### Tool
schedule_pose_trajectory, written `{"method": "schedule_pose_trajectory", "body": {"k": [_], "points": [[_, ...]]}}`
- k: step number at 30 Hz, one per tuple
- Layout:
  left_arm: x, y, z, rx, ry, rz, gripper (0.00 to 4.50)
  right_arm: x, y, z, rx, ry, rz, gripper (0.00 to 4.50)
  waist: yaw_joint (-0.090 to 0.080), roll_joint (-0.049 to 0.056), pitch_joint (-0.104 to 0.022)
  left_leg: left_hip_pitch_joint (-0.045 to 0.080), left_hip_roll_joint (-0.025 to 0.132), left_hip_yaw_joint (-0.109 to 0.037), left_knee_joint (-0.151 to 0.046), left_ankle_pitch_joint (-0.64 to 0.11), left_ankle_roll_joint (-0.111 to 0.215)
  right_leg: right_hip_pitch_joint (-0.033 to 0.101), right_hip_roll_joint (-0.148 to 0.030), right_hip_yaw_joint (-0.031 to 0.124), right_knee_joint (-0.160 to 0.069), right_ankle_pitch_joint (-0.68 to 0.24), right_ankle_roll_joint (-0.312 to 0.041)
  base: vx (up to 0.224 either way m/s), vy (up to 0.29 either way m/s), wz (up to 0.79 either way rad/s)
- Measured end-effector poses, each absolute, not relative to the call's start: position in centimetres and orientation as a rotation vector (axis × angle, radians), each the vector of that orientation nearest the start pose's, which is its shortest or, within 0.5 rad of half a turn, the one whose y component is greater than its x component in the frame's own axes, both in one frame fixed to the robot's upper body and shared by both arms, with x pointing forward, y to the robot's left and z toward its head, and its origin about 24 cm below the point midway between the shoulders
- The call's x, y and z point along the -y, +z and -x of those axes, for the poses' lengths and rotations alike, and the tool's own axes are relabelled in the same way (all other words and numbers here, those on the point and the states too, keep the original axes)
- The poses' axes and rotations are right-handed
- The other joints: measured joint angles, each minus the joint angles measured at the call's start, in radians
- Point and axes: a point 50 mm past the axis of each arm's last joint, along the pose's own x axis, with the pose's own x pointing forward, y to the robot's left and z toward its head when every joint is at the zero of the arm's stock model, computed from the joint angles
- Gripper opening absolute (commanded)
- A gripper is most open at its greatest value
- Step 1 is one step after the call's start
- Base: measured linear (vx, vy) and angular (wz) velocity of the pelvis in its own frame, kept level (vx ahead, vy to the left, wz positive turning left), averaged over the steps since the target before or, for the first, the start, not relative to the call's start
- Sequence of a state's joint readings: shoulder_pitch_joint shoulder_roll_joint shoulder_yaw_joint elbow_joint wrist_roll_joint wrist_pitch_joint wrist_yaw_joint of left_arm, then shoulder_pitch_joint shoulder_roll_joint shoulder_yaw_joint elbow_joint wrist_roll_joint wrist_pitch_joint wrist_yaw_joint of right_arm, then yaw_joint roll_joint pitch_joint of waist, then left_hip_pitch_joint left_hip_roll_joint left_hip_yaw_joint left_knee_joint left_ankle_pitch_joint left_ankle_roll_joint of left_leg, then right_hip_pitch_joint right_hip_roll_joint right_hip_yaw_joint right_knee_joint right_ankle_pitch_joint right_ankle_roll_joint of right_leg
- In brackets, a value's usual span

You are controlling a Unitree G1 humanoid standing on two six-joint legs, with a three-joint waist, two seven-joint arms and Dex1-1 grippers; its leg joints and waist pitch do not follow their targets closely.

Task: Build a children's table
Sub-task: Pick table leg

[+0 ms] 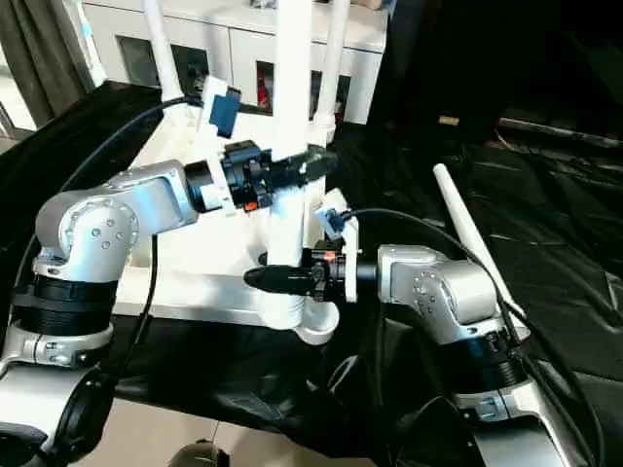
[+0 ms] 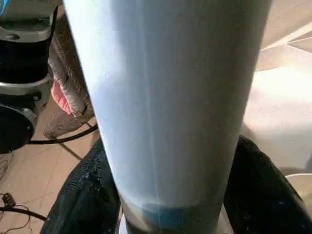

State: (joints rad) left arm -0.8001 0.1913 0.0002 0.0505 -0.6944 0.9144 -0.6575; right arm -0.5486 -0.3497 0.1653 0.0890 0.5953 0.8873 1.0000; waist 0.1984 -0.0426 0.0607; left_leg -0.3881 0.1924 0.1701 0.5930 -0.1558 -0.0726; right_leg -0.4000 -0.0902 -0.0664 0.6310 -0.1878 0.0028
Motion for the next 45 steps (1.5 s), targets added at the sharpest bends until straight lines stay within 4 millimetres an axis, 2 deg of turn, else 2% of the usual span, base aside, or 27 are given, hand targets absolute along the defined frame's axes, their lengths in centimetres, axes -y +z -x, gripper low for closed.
{"method": "schedule_pose_trajectory", "body": {"k": [9,11,17,21,25,26,30,33,35,39,42,45], "points": [[-6.7,20.3,-32.0,-0.151,-1.215,0.325,1.82,10.1,11.4,-29.1,-0.471,1.350,-0.297,2.65,0.000,0.001,0.000,0.000,0.000,0.000,0.000,0.000,0.000,0.000,0.000,0.000,0.000,0.000,0.000,0.000,0.000,0.00],[-6.7,20.3,-32.0,-0.151,-1.215,0.325,1.82,10.1,11.4,-29.1,-0.471,1.351,-0.298,2.38,0.000,0.001,0.000,0.000,0.000,0.000,0.000,0.000,0.000,0.000,0.000,0.000,0.000,0.000,0.000,0.000,0.000,0.00],[-6.7,20.3,-32.1,-0.155,-1.212,0.326,1.82,9.9,11.5,-29.1,-0.470,1.356,-0.297,2.00,0.000,0.001,0.000,0.000,0.000,0.000,0.000,0.000,0.000,0.000,0.000,0.000,0.000,0.000,0.000,0.000,0.000,0.00],[-6.7,20.3,-32.1,-0.155,-1.212,0.327,1.82,9.9,11.5,-29.1,-0.470,1.356,-0.297,1.96,0.000,0.002,0.000,0.000,0.000,0.000,0.000,0.000,0.000,0.000,0.000,0.000,0.000,0.000,0.000,0.000,0.000,0.00],[-6.6,20.3,-32.1,-0.150,-1.209,0.330,1.82,10.0,11.5,-29.1,-0.468,1.355,-0.297,1.95,0.000,0.007,0.000,0.000,0.000,0.000,0.000,0.000,0.000,0.000,0.000,0.000,0.000,0.000,0.000,0.000,0.000,0.00],[-6.6,20.2,-32.2,-0.147,-1.205,0.340,2.17,10.0,11.5,-29.1,-0.465,1.352,-0.297,1.95,0.001,0.008,0.000,0.000,0.000,0.000,0.000,0.000,0.000,0.000,0.000,0.000,0.000,0.000,0.000,0.000,0.000,0.00],[-6.6,20.1,-32.4,-0.144,-1.196,0.372,2.52,10.2,11.4,-29.1,-0.462,1.338,-0.304,1.94,0.001,0.014,0.001,0.000,0.000,0.000,0.000,0.000,0.000,0.000,0.000,0.000,0.000,0.000,0.000,0.000,0.000,0.00],[-6.6,21.2,-32.7,-0.013,-1.171,0.482,2.65,10.2,11.5,-29.3,-0.415,1.307,-0.328,1.93,0.001,0.017,0.002,0.000,0.000,0.000,0.000,0.000,0.000,0.000,0.000,0.000,0.000,0.000,0.000,0.000,0.000,0.00],[-7.3,22.5,-32.9,0.135,-1.119,0.623,2.67,10.2,11.6,-29.7,-0.365,1.263,-0.362,1.93,0.002,0.017,0.002,0.000,0.000,0.000,0.000,0.000,0.000,0.000,0.000,0.000,0.000,0.000,0.000,0.000,0.000,0.00],[-9.2,23.3,-33.3,0.248,-1.047,0.755,2.67,10.5,11.8,-30.2,-0.289,1.177,-0.402,1.93,0.000,0.017,0.002,0.000,0.000,0.000,0.000,0.000,0.000,0.000,0.000,0.000,0.000,0.000,0.000,0.000,0.000,0.00],[-10.7,22.8,-32.9,0.275,-1.035,0.656,2.67,11.1,12.1,-31.0,-0.222,1.052,-0.373,1.93,0.000,0.018,0.001,0.000,0.000,0.000,0.000,0.000,0.000,0.000,0.000,0.000,-0.001,0.000,0.000,0.000,0.000,0.00],[-11.2,19.8,-32.1,0.172,-1.082,0.328,2.67,12.6,11.9,-31.8,-0.159,0.881,-0.266,1.93,0.001,0.019,0.001,0.000,0.000,0.000,-0.001,0.000,0.000,0.000,0.000,0.000,-0.002,-0.004,0.007,0.000,0.000,0.00]]}}
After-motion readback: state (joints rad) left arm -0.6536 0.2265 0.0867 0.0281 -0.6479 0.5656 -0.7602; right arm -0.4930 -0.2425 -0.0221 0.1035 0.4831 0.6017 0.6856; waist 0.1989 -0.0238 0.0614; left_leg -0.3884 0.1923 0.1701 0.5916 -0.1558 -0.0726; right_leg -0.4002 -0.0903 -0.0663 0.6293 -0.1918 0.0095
